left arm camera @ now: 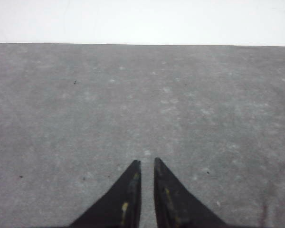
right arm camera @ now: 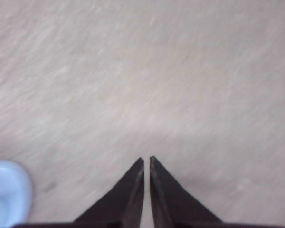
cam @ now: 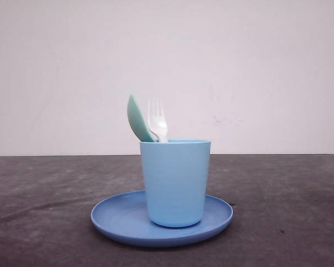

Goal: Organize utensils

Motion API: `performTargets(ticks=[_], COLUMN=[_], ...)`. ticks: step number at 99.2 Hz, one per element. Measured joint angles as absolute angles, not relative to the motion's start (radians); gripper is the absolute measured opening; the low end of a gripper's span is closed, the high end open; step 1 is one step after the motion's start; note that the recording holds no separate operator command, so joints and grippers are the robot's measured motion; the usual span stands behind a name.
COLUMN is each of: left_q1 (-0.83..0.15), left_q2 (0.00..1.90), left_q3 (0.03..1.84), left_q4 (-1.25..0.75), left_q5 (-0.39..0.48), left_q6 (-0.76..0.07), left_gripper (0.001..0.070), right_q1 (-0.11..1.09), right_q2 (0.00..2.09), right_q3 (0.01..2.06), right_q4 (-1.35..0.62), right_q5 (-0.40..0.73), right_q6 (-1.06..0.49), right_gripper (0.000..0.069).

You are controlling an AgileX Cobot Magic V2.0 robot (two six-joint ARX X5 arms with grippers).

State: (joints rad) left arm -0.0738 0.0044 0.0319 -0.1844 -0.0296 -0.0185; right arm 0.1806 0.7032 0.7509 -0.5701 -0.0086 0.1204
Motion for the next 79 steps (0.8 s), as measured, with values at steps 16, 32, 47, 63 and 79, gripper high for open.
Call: performTargets(ticks=[16, 32, 47, 63, 79], left_q1=[-0.074, -0.074, -0.074, -0.074, -0.074], left_q2=[0.004, 0.004, 0.004, 0.004, 0.004], left_q3=[0.032, 0.032, 0.032, 0.032, 0.032], left_q4=[-0.184, -0.184, -0.184, -0.184, -0.184], left_q5=[-0.030, -0.029, -0.029, -0.029, -0.029], left_q6=[-0.019, -0.019, -0.019, -0.019, -0.019], left_gripper=[0.0025, 0.0025, 0.0025, 0.0025, 0.0025], right_q1=[0.118, 0.054, 0.035, 0.035, 0.035], right_q2=[0.551, 0.371, 0.206, 0.075, 0.007], right_q3=[0.609, 0.405, 0.231, 0.123, 0.052], right_q4=[-0.495, -0.385, -0.319, -0.287, -0.274], right_q5=[0.007, -0.006, -0.027, -0.027, -0.028], right_q6=[0.059, 0.048, 0.048, 0.048, 0.048], right_gripper=[0.0021, 0.0021, 0.0021, 0.0021, 0.0021])
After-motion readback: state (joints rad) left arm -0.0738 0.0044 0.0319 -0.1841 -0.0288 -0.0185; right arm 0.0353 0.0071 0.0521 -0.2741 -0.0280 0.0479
